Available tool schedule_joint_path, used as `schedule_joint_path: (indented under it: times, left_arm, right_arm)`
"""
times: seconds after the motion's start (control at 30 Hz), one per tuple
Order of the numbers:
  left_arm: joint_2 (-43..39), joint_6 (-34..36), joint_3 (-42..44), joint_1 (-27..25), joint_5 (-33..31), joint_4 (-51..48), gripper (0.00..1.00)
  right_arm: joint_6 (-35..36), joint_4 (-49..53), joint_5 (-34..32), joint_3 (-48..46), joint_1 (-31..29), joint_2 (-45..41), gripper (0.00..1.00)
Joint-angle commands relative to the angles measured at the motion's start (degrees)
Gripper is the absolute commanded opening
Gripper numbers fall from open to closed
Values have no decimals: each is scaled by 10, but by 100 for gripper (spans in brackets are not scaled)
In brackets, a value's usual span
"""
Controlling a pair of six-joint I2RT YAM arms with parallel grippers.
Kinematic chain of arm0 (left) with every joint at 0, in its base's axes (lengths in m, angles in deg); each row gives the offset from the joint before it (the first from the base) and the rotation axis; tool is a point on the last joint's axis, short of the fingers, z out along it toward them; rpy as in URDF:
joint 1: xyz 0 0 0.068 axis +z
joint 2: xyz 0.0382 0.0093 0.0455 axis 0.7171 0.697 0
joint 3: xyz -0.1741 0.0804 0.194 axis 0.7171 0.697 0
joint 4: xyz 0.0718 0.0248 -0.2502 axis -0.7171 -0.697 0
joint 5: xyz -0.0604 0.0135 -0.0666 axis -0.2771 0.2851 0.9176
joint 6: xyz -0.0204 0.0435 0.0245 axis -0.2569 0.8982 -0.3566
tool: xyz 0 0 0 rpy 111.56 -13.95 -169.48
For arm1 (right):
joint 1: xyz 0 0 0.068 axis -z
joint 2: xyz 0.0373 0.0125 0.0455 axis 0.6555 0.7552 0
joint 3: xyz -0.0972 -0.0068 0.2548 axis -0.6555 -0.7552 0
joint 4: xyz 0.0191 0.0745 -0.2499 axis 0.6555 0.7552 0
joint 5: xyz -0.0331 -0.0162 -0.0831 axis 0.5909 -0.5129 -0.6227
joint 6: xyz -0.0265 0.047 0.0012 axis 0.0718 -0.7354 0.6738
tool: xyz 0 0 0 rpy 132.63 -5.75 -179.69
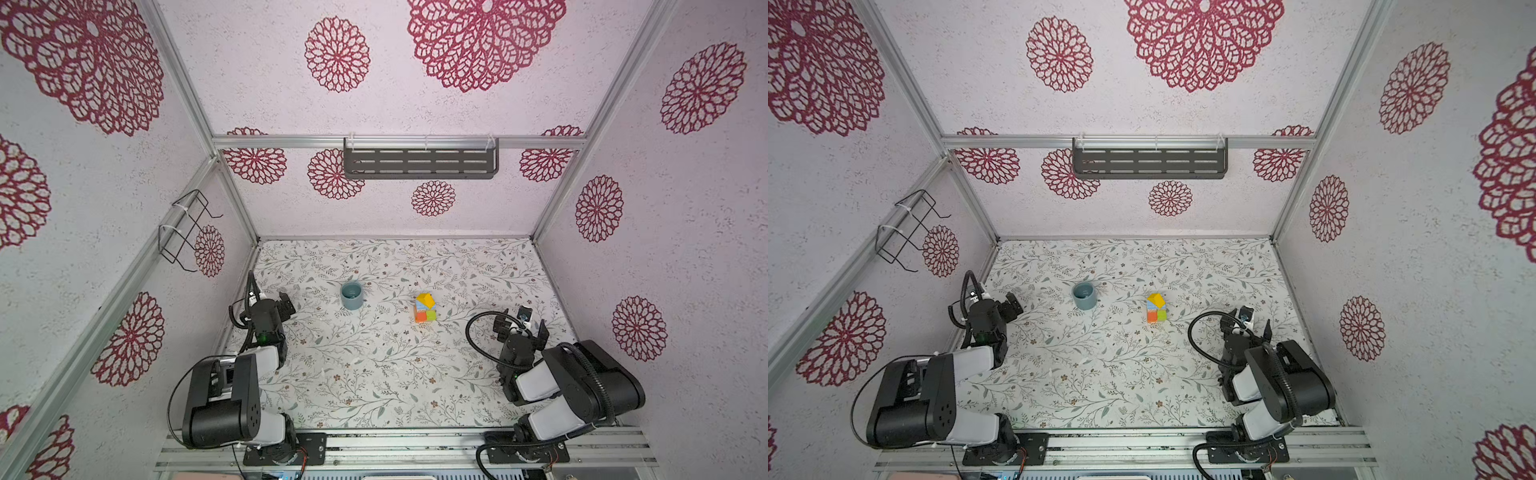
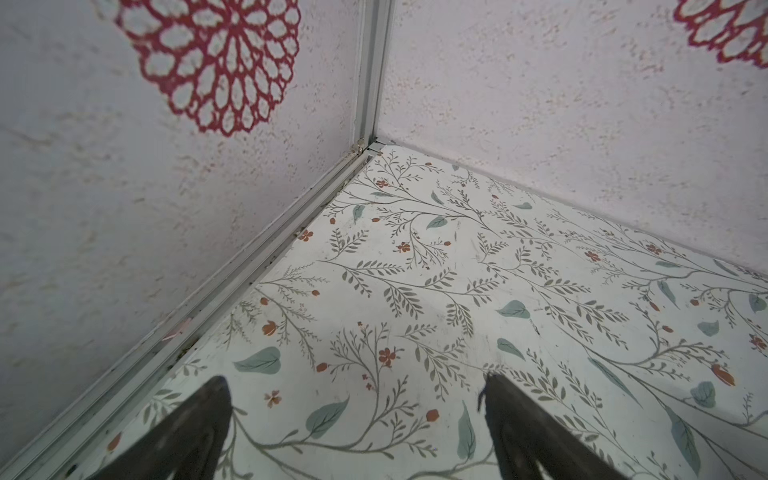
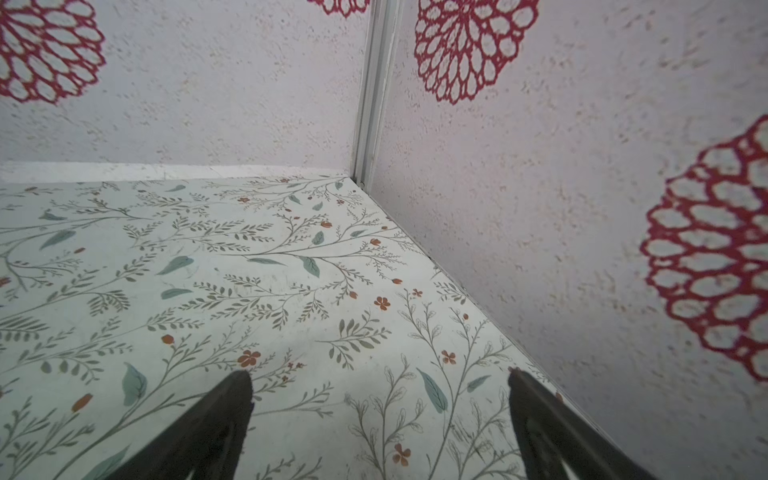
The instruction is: Build the wood block tower
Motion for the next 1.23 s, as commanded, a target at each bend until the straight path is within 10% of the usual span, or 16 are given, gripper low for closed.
schedule_joint_path:
  times: [0.0,0.3,1.2]
  left_arm:
    - [44,41,22,2,57,148,97]
    - [36,60,-9,-23,27,70,97]
    - [38,64,-2,-27,22,87,97]
  right_arm:
    - [23,-98,95,-11,8,14,99]
    - [-71,184,206,107,105,-12,99]
    - [-67,170,210,101,107,-12,99]
